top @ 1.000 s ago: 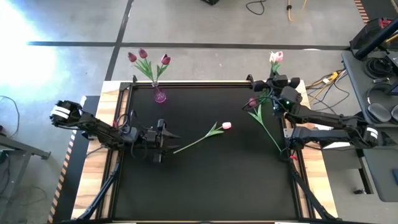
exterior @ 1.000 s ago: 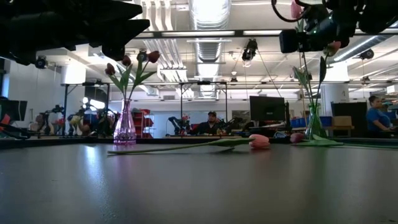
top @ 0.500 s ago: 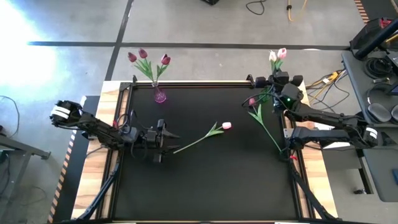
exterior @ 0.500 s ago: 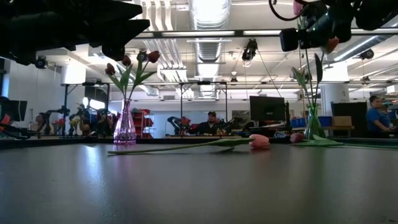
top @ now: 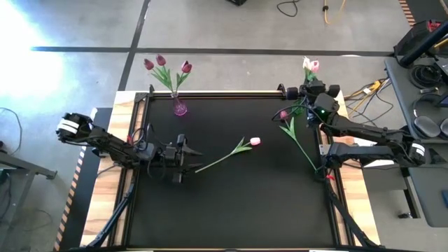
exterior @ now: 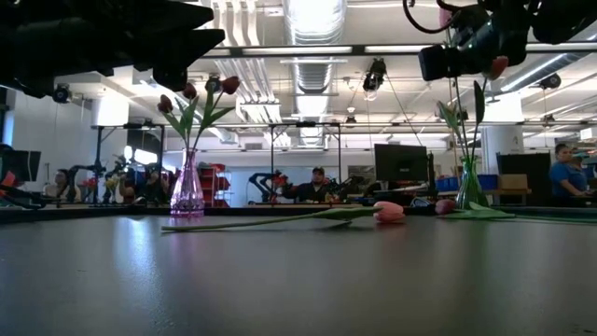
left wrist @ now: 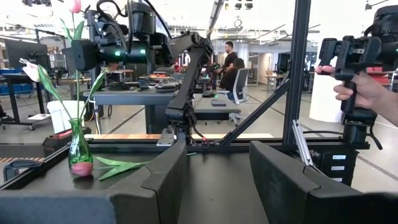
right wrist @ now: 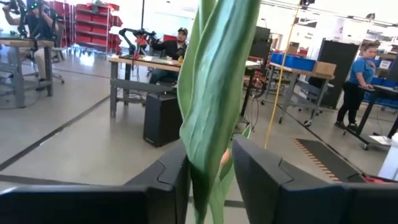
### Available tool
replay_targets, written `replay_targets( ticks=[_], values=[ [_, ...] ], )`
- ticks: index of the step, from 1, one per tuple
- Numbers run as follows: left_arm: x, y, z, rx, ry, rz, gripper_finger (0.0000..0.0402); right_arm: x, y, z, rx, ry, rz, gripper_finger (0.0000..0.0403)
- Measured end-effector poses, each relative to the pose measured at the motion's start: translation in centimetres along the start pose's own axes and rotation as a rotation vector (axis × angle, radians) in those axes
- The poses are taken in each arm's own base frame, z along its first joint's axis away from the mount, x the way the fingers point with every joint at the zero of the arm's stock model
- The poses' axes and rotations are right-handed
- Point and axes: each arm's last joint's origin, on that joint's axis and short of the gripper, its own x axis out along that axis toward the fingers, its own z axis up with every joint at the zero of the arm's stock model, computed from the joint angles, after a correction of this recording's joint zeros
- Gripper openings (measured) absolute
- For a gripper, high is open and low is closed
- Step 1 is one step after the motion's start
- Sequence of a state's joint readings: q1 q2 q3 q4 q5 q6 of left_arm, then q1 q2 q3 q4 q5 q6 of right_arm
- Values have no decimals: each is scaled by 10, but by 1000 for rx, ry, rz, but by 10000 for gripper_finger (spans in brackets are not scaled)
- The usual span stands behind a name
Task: Sort flowers into vase by color
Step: Put the pink flower into the green vase
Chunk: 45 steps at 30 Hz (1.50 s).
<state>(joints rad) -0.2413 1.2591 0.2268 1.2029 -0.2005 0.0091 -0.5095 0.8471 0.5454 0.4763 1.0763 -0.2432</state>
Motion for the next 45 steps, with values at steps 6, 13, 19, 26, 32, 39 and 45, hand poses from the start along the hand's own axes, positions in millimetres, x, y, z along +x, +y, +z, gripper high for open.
replay_targets(
  ticks=[6,13,19,26,32,39,45],
  values=[
    [0,0,0,0,0,0,162,2,-2,2,5,7,-41,116],
    [0,0,0,0,0,0,162,5,-3,-6,-37,51,-46,80],
    [0,0,0,0,0,1,162,5,-2,-10,-47,72,-42,36],
    [0,0,-1,1,6,2,162,6,-3,-3,-43,90,-40,60],
    [0,3,-3,-38,26,94,162,6,-3,5,-60,91,-36,127],
    [0,3,-7,-25,66,93,159,2,-2,15,-137,122,-3,192],
    [1,10,-12,-13,117,92,140,-2,-1,30,-147,107,24,217]
  ],
)
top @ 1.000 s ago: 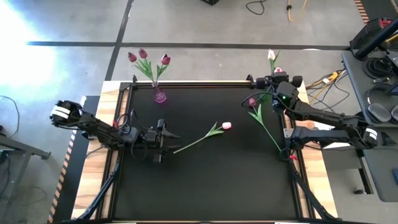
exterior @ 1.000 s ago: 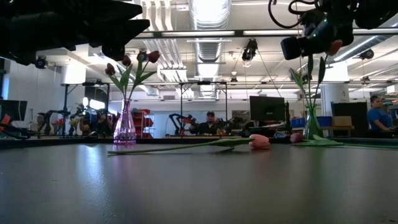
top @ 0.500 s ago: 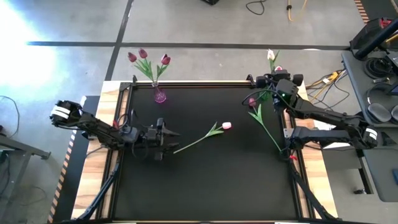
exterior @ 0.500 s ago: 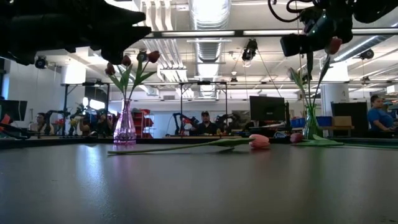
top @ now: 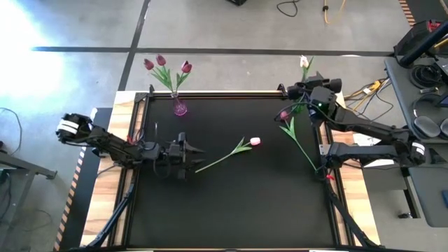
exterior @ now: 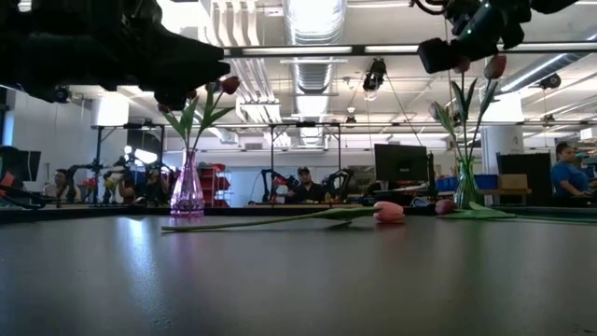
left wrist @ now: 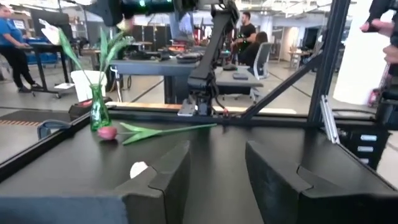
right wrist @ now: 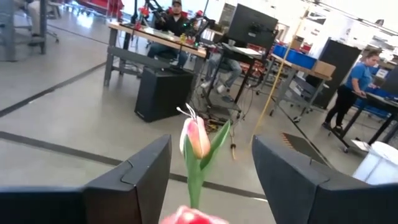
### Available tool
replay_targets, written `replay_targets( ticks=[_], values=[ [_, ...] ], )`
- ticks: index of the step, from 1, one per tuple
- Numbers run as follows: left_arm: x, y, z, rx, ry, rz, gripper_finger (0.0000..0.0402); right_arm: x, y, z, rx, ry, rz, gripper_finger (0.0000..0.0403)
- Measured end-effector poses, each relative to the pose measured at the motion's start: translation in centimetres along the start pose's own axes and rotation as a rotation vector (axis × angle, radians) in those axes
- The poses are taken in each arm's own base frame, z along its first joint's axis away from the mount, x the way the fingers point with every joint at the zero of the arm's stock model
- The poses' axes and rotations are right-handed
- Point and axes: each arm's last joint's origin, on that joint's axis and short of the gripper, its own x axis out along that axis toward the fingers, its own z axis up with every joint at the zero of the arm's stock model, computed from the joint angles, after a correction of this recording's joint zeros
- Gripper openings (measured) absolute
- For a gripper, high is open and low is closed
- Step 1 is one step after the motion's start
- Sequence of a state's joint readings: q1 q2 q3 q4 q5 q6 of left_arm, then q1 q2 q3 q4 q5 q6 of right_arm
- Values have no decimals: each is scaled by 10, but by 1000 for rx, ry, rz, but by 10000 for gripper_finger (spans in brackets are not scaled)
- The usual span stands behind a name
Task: Sort flowers into vase by color
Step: Put the pink flower into the green vase
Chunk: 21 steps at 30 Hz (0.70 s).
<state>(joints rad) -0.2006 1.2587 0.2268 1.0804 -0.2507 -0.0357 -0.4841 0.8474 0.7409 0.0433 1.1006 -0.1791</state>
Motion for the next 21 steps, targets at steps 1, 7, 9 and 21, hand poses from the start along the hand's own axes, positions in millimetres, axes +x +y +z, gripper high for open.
replay_targets(
  ticks=[1,7,9,21],
  values=[
    [0,1,-1,2,7,-5,135,-1,0,2,-3,-2,7,219],
    [3,13,-2,23,26,10,105,-9,0,14,-53,-20,53,222],
    [3,15,-2,24,26,15,93,-12,0,17,-70,-20,65,222],
    [3,16,-2,30,27,-22,74,-18,-4,19,-87,46,128,221]
  ],
)
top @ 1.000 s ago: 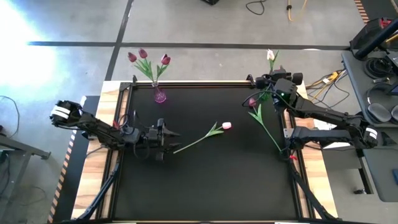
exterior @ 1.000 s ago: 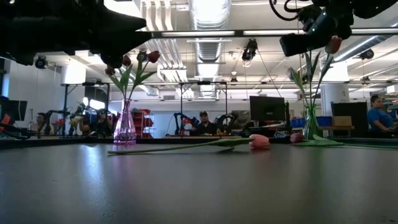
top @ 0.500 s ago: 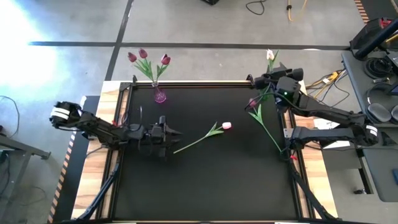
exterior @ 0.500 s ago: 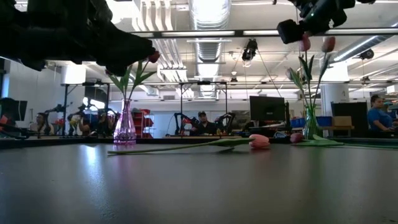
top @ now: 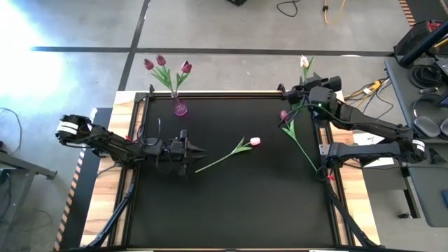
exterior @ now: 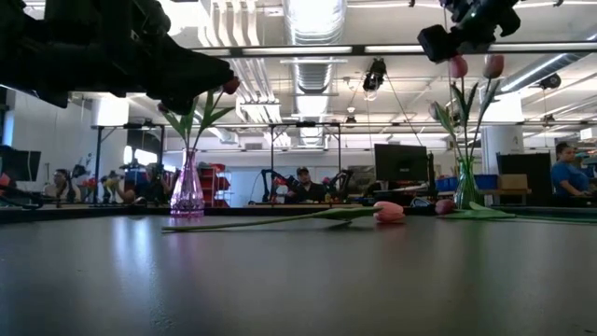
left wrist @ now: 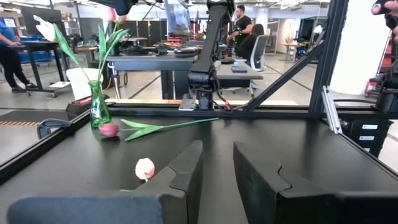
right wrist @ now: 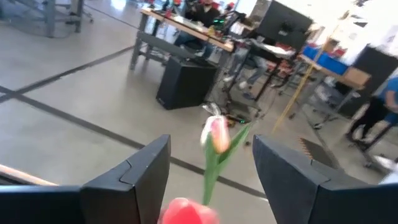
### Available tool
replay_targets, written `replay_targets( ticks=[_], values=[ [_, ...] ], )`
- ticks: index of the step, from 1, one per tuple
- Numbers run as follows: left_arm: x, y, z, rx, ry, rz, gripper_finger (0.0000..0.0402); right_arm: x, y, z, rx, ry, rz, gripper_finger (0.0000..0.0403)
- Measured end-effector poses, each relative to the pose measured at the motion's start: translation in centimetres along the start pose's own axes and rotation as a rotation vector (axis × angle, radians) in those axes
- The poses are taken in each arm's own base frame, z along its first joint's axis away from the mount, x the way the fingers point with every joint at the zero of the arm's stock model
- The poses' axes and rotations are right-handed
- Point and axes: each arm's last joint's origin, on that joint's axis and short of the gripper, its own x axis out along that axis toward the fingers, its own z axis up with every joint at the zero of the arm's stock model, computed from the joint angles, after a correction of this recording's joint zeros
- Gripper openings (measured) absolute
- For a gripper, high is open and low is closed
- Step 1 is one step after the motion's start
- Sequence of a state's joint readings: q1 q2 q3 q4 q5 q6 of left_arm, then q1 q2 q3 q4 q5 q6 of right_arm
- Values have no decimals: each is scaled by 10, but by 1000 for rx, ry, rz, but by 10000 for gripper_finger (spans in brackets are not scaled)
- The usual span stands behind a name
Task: Sort flowers into vase by color
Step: Put the pink flower into the green vase
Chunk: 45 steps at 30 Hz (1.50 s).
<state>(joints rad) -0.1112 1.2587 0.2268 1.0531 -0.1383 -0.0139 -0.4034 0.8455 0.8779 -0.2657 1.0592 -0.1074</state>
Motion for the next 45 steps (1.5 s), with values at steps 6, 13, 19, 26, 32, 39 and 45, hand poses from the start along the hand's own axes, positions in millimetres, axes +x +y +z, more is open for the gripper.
replay_targets(
  ticks=[6,13,19,26,32,39,45],
  values=[
    [0,0,0,-22,0,0,74,4,0,-5,44,19,0,185],
    [0,0,0,-24,1,0,74,19,-10,-8,64,51,-55,95],
    [0,0,-1,-25,6,0,74,21,-13,-6,57,51,-53,85],
    [0,0,-1,-39,8,0,74,15,-23,16,115,5,-31,163],
    [0,0,-2,-38,21,1,74,13,-28,24,137,-11,-32,227],
    [0,0,-3,-20,32,1,74,1,-29,39,91,-56,16,218],
    [5,-1,-2,-15,68,2,74,-26,-33,66,82,-146,122,97]
  ],
)
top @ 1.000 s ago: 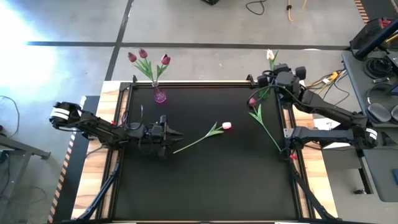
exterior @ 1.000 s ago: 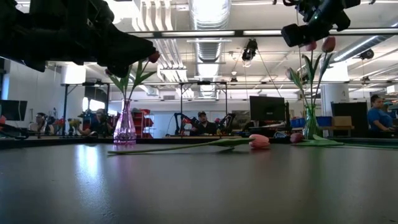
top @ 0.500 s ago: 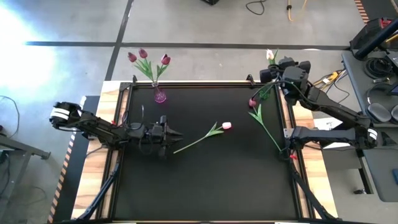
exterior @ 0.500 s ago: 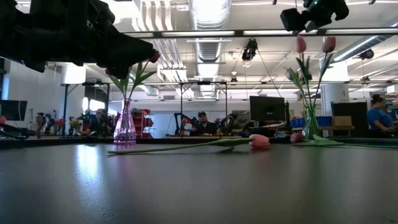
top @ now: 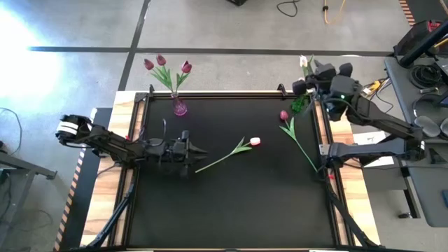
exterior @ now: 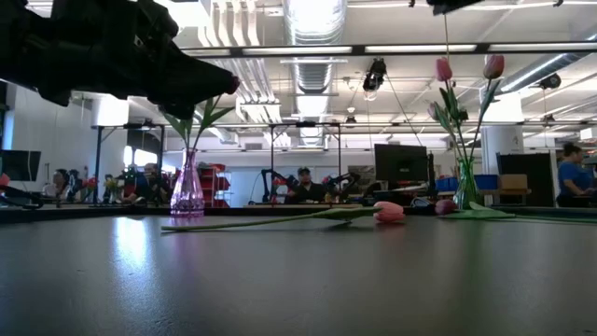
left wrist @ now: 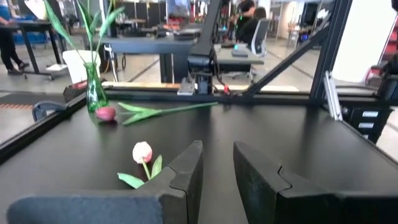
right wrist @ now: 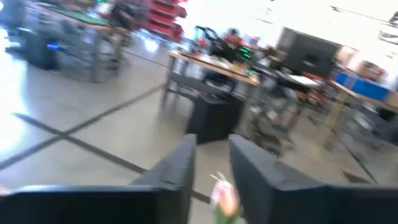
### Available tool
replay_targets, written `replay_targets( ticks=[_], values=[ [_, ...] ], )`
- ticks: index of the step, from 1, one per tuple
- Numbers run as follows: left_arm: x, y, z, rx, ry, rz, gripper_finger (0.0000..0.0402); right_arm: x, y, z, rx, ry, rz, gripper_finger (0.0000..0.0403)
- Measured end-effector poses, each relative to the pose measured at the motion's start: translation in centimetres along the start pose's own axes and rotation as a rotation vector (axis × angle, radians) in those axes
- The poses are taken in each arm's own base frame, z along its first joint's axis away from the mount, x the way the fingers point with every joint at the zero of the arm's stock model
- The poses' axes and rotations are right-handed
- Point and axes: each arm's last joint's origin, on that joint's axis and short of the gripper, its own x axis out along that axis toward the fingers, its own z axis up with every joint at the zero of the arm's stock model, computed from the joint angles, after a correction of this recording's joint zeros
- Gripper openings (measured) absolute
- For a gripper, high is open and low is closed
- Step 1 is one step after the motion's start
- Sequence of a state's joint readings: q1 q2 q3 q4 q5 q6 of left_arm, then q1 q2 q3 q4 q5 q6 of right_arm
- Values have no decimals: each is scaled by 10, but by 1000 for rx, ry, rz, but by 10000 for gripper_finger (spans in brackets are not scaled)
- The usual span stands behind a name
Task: Sort flowers into vase by color
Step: Put the pink flower into the green vase
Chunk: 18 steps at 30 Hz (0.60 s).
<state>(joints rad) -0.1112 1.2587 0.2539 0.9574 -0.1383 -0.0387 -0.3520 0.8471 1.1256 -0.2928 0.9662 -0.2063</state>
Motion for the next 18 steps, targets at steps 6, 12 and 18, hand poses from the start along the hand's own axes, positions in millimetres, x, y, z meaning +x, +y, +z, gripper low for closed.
replay_targets(
  ticks=[6,12,18],
  values=[
    [12,-2,7,25,88,3,63,-22,28,-2,-80,-28,160,16],
    [18,-4,8,84,80,-50,19,-47,72,-28,-200,-20,258,10],
    [22,-6,-2,87,50,-109,3,-83,110,-50,-228,-35,379,9]
  ],
)
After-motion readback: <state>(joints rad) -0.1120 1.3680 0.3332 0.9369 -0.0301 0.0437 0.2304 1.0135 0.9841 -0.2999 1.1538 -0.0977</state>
